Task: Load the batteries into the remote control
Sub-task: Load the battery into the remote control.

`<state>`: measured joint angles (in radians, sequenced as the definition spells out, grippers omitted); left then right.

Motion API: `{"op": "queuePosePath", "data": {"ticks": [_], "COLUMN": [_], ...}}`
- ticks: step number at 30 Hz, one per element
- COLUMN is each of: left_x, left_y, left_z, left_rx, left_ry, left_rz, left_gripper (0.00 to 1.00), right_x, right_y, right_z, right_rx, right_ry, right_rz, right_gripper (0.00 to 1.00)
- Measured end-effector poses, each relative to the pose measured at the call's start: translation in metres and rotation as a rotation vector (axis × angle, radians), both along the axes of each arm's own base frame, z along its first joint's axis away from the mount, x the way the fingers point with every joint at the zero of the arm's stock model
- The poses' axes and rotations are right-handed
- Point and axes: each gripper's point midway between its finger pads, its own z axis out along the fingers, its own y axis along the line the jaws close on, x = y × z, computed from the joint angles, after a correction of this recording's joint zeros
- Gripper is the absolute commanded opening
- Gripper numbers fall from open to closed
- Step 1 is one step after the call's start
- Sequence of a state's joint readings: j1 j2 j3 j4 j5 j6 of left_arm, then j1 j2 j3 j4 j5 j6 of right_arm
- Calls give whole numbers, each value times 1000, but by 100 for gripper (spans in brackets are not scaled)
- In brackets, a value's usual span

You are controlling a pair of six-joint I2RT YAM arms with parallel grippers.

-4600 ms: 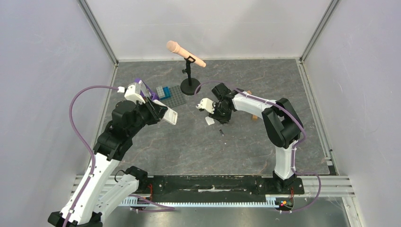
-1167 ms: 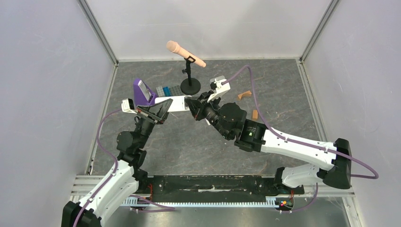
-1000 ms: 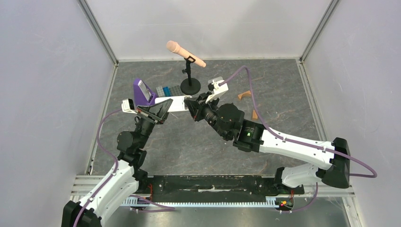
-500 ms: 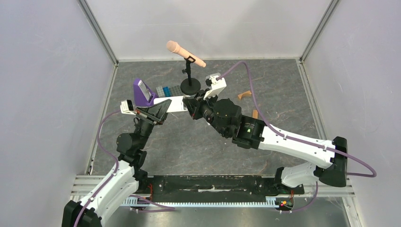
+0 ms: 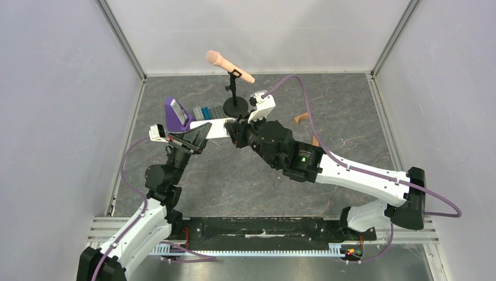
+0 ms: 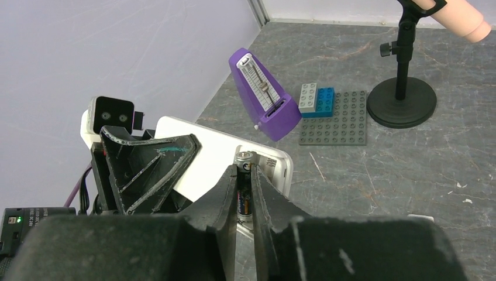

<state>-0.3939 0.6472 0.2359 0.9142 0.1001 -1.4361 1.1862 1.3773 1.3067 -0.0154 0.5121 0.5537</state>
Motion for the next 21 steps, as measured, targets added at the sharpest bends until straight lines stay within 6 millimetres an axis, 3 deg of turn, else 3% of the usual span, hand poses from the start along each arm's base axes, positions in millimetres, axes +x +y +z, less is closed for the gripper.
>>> {"op": "queuePosePath", "data": {"ticks": [21], "left_x": [5], "left_y": [2], "left_z": [-11], "left_rx": [-48], "left_ry": [63], "left_rz": [-13], "left_gripper": [2], "right_x": [3], "right_y": [3], "right_z": [-7], "right_rx": [-32], "right_ry": [51], "right_rz": [-29], "right_gripper": [27]}}
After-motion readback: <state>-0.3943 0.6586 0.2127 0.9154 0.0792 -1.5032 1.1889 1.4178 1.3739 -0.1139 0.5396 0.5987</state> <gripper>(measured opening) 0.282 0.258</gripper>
